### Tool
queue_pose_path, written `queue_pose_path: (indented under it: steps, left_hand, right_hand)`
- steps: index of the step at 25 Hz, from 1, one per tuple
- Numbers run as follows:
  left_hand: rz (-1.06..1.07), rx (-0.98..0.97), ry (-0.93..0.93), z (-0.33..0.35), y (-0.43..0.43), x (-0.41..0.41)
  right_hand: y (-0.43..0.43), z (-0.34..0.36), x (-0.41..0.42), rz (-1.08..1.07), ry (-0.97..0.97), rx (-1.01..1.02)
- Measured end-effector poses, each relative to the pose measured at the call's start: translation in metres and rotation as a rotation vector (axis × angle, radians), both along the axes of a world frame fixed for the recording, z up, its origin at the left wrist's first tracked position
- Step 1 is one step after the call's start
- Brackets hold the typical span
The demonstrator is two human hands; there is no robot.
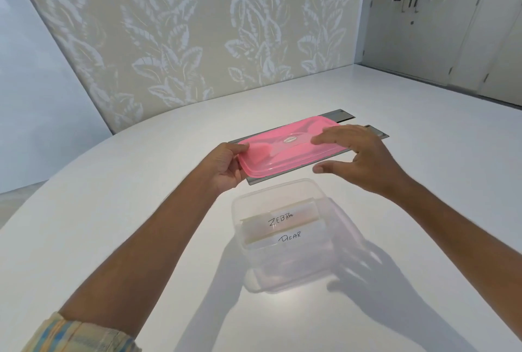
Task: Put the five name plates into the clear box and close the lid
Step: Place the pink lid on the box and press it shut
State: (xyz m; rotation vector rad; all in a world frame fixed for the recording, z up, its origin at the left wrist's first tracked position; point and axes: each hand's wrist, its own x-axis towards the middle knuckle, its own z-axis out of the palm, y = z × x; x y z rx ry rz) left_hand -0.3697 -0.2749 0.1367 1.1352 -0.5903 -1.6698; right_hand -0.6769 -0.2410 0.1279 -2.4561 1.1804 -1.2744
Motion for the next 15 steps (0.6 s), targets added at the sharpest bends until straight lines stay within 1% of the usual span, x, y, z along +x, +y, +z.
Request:
queue_pose_path:
  steps: [2, 3, 6, 8, 10, 11, 12, 14, 15]
  left_hand:
    - [0.008, -0.006, -0.061, -0.006, 0.011, 0.007]
    - [0.004, -0.004, -0.080, -0.010, 0.016, 0.010]
    - [-0.007, -0.001, -0.085, -0.021, 0.031, 0.016]
    - [-0.029, 0.000, -0.076, -0.027, 0.041, 0.020]
    - [-0.017, -0.002, -0.089, -0.034, 0.048, 0.022]
    - [0.010, -0.005, -0.157, -0.040, 0.050, 0.023]
    - [0.051, -0.006, -0.301, -0.046, 0.051, 0.022]
    - [0.123, -0.006, -0.672, -0.060, 0.053, 0.021]
    - [0.148, -0.014, -0.825, -0.065, 0.055, 0.020]
  right_hand:
    - [0.003, -0.004, 0.000, -0.028, -0.164, 0.185]
    - [0.001, -0.007, 0.000, -0.078, -0.260, 0.266]
    - [-0.013, -0.020, 0.002, -0.199, -0.490, 0.552]
    - [-0.022, -0.032, 0.008, -0.224, -0.516, 0.675]
    - [-0.025, -0.043, 0.017, -0.270, -0.501, 0.714]
    - [-0.025, -0.049, 0.021, -0.297, -0.506, 0.724]
    - [-0.026, -0.055, 0.024, -0.317, -0.516, 0.732]
    - [-0.027, -0.066, 0.032, -0.351, -0.511, 0.739]
    - [-0.027, -0.072, 0.036, -0.367, -0.492, 0.740]
